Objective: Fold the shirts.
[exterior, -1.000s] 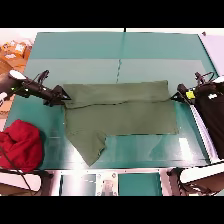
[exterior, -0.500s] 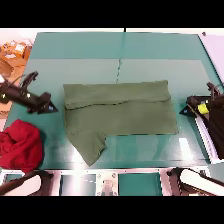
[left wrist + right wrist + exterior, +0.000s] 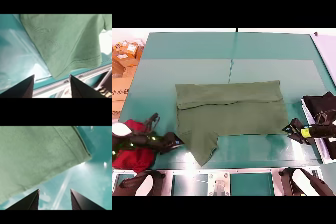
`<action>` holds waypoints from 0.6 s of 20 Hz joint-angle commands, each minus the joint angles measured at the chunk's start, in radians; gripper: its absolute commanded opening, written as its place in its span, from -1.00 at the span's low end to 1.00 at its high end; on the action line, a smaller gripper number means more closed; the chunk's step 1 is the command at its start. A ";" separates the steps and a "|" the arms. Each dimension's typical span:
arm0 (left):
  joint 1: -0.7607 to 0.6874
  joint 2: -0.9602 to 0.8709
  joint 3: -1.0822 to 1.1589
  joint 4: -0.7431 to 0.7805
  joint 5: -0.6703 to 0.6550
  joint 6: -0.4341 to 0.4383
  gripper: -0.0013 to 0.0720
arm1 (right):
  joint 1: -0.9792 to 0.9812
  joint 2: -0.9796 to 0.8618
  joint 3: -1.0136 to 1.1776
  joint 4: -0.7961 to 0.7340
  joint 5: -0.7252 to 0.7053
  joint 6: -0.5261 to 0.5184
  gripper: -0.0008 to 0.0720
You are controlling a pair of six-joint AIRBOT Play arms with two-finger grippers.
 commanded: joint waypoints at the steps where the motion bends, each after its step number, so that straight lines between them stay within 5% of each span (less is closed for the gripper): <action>1: 0.000 0.023 -0.167 -0.129 0.119 0.060 0.38 | 0.001 -0.004 -0.084 0.092 -0.128 0.007 0.23; 8: -0.019 0.020 -0.262 -0.351 0.371 0.192 0.37 | 0.002 -0.115 -0.088 0.121 -0.187 0.006 0.23; 12: -0.286 0.020 -0.268 -0.497 0.560 0.174 0.28 | 0.002 -0.118 -0.088 0.140 -0.205 0.006 0.23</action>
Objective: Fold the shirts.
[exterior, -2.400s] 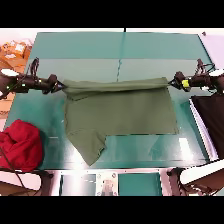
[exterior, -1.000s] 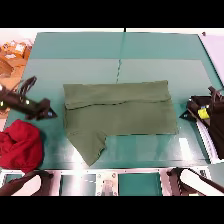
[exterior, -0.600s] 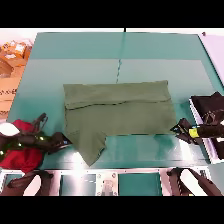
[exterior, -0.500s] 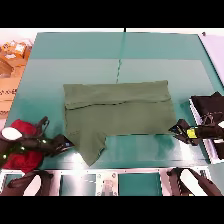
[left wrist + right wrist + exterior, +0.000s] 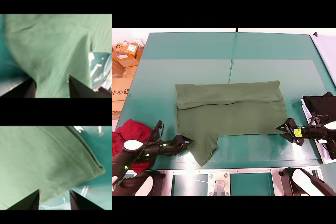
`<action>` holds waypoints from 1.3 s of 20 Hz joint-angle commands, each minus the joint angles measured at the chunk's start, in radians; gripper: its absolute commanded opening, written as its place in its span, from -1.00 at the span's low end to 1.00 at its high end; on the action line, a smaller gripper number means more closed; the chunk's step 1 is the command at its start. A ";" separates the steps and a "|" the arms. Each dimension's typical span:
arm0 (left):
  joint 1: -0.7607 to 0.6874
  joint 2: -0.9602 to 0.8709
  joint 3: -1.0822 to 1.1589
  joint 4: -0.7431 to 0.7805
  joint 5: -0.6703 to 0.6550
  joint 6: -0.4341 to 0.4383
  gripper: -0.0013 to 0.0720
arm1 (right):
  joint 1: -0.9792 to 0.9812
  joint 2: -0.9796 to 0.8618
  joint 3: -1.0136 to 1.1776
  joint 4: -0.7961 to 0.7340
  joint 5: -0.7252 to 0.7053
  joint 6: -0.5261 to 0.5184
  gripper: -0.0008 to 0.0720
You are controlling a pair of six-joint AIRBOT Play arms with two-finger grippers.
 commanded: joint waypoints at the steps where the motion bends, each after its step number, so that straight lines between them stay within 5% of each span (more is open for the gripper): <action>1: -0.164 -0.002 -0.013 -0.148 0.156 0.024 -0.18 | 0.001 -0.011 -0.003 0.014 -0.030 -0.002 0.23; 2: -0.171 -0.002 -0.012 -0.138 0.125 0.031 -0.65 | 0.001 -0.011 -0.003 0.016 -0.029 -0.002 0.21; 3: -0.170 -0.002 -0.012 -0.124 0.089 0.030 -0.86 | 0.001 -0.011 -0.003 0.016 -0.029 -0.003 0.08; 6: -0.170 -0.002 0.005 -0.072 0.032 0.026 -0.90 | 0.001 -0.011 -0.003 0.017 -0.063 -0.006 -0.66; 8: -0.170 -0.002 0.074 0.006 0.010 0.006 -0.90 | 0.001 -0.011 -0.003 0.030 -0.115 -0.011 -0.93; 14: -0.170 -0.002 0.446 0.520 -0.218 -0.245 -0.90 | -0.002 0.077 0.011 -0.025 -0.040 -0.095 -0.93; 22: -0.170 -0.002 0.759 0.565 -0.345 -0.245 -0.90 | 0.001 0.372 0.105 -0.098 0.159 -0.005 -0.93; 26: -0.170 -0.154 0.933 0.606 -0.322 -0.237 -0.90 | 0.021 0.309 0.205 0.010 0.071 -0.033 -0.93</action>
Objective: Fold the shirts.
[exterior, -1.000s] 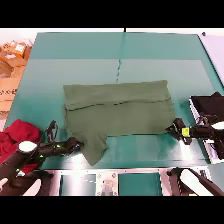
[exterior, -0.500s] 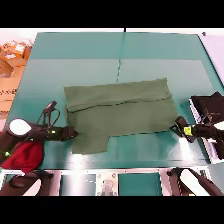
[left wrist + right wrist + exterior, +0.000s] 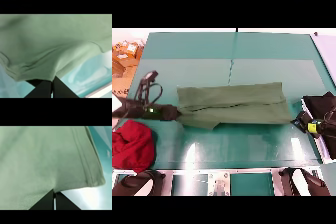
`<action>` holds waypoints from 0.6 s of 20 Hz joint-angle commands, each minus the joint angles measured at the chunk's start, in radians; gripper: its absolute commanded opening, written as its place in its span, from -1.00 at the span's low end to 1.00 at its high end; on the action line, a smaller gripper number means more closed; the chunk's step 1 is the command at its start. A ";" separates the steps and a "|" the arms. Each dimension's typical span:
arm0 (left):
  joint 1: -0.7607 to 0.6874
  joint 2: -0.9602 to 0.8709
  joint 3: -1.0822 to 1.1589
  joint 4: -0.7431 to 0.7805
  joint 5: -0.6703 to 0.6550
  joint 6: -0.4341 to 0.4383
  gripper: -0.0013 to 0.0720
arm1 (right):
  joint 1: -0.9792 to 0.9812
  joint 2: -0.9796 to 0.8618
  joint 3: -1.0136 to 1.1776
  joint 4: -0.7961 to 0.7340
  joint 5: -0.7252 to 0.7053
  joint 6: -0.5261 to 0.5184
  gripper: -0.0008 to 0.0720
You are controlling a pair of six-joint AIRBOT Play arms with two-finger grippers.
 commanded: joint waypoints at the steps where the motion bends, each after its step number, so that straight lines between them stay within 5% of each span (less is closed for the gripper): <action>1: 0.000 -0.149 0.150 0.029 0.023 0.013 -0.90 | 0.041 -0.069 0.101 0.099 -0.084 -0.030 -0.93; 7: 0.000 -0.496 0.358 0.030 0.135 0.031 -0.90 | 0.212 -0.536 0.415 0.121 -0.265 -0.041 -0.93; 12: 0.000 -0.740 0.470 0.027 0.246 0.031 -0.90 | 0.279 -0.932 0.693 0.121 -0.283 -0.048 -0.93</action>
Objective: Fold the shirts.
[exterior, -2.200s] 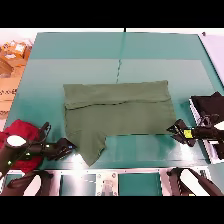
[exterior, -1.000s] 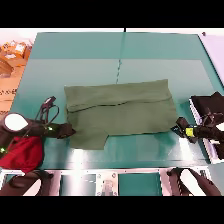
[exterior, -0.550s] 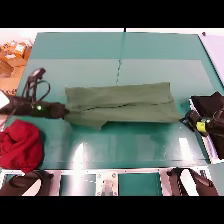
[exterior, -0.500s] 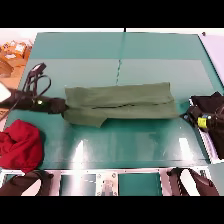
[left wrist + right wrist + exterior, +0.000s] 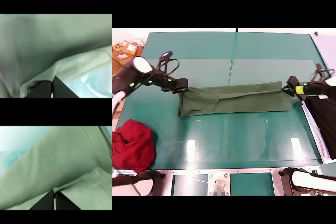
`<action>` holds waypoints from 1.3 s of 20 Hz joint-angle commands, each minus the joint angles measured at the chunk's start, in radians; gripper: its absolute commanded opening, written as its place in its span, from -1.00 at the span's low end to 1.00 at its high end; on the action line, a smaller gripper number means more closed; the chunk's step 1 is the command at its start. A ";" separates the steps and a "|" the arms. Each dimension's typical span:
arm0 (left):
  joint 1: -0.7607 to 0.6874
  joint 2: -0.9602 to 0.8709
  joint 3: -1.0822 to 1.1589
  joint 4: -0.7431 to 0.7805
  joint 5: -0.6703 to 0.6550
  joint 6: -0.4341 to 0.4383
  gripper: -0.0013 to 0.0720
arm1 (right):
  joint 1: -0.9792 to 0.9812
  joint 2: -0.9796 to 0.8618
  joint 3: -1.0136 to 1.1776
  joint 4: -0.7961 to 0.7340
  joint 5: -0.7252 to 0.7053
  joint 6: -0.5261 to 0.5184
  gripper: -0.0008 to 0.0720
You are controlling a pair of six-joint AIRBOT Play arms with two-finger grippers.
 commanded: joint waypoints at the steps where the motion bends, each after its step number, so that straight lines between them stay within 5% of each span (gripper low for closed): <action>1: 0.000 -0.166 0.084 -0.001 0.121 0.002 -0.90 | 0.045 -0.273 0.192 0.005 -0.044 -0.004 -0.93; 2: 0.000 -0.198 0.101 -0.002 0.193 0.002 -0.90 | 0.045 -0.336 0.247 0.005 -0.068 -0.008 -0.93; 3: 0.000 -0.221 0.118 -0.002 0.251 0.001 -0.36 | 0.042 -0.383 0.304 0.004 -0.063 -0.032 -0.77; 4: 0.006 -0.225 0.132 -0.003 0.283 0.000 0.64 | 0.029 -0.414 0.362 0.003 -0.017 -0.057 -0.25; 5: 0.017 -0.220 0.154 0.005 0.290 -0.007 0.95 | 0.008 -0.422 0.408 -0.007 0.035 -0.106 0.11; 6: 0.035 -0.217 0.187 0.006 0.251 -0.006 0.96 | -0.019 -0.421 0.451 -0.038 0.088 -0.157 0.13; 9: 0.099 -0.217 0.298 0.005 0.043 -0.006 0.95 | -0.109 -0.422 0.524 -0.146 0.256 -0.240 0.13; 12: 0.120 -0.217 0.337 0.002 -0.047 -0.006 0.95 | -0.176 -0.471 0.523 -0.145 0.383 -0.336 0.43; 13: 0.120 -0.217 0.337 -0.007 -0.061 -0.006 0.77 | -0.185 -0.495 0.523 -0.134 0.417 -0.361 0.43; 15: 0.120 -0.218 0.337 -0.027 -0.074 0.020 -0.64 | -0.189 -0.544 0.523 -0.071 0.467 -0.427 0.43; 16: 0.120 -0.218 0.337 -0.034 -0.074 0.026 -0.82 | -0.184 -0.568 0.523 -0.025 0.482 -0.453 0.43; 19: 0.119 -0.218 0.337 -0.060 -0.077 0.028 -0.82 | -0.157 -0.620 0.523 0.081 0.496 -0.491 0.41; 20: 0.119 -0.218 0.337 -0.073 -0.077 0.029 -0.82 | -0.144 -0.630 0.523 0.082 0.496 -0.491 0.22; 21: 0.113 -0.218 0.337 -0.077 -0.075 0.031 -0.82 | -0.133 -0.635 0.523 0.083 0.497 -0.495 -0.24; 24: 0.062 -0.218 0.337 -0.077 -0.056 0.093 -0.84 | -0.117 -0.631 0.536 0.090 0.508 -0.513 -0.93; 26: 0.004 -0.220 0.337 -0.077 -0.008 0.098 -0.90 | -0.117 -0.600 0.551 0.090 0.529 -0.512 -0.93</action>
